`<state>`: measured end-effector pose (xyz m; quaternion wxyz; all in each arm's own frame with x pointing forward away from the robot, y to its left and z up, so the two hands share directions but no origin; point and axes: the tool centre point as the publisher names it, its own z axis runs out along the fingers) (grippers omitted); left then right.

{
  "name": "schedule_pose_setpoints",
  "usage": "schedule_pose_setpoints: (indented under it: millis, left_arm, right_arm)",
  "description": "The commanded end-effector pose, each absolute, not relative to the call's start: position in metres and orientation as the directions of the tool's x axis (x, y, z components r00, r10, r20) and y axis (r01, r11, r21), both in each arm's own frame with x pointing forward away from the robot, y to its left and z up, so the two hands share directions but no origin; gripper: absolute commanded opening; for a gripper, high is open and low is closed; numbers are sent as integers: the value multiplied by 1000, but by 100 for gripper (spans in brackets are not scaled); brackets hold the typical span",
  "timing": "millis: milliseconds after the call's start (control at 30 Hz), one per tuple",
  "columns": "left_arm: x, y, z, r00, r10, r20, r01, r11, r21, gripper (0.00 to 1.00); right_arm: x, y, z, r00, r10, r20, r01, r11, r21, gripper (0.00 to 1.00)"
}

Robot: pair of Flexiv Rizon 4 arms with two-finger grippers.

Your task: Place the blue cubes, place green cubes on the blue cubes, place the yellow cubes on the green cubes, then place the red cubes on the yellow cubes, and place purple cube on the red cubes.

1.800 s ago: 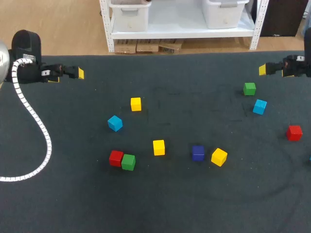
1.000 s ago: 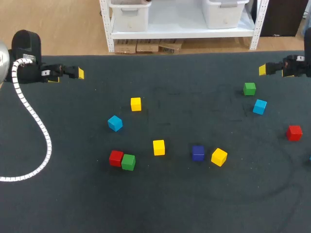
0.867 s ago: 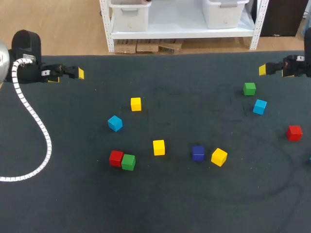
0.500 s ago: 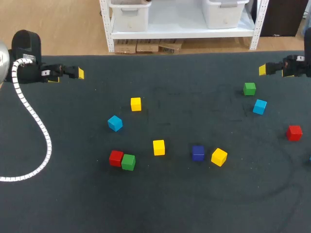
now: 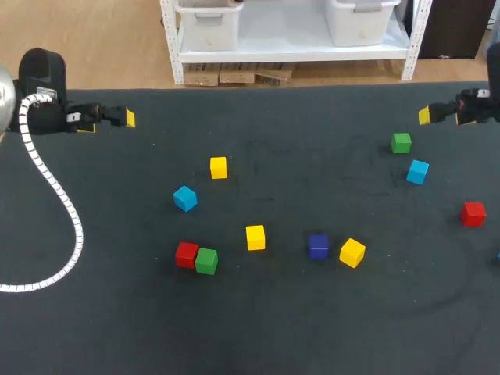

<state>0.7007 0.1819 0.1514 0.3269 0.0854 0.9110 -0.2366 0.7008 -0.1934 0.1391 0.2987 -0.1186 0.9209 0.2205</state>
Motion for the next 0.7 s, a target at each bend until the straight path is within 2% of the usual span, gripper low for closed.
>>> schedule_pose_setpoints:
  millis: [33, 233, 500, 700]
  left_arm:
    - [700, 184, 150, -768, 0, -641, 318, 868, -381, 100]
    - [700, 184, 150, -768, 0, -641, 318, 868, -381, 100]
    - [700, 184, 150, -768, 0, -641, 318, 868, -381, 100]
    - [700, 184, 150, -768, 0, -641, 318, 868, -381, 100]
  right_arm:
    - [705, -185, 130, -808, -226, -545, -358, 922, 149, 100]
    - [700, -178, 110, -801, -440, -406, -516, 851, 97, 100]
    - [716, -183, 82, -731, -609, -306, -649, 760, 37, 100]
    - [742, -196, 66, -691, -673, -264, -713, 694, 100, 100]
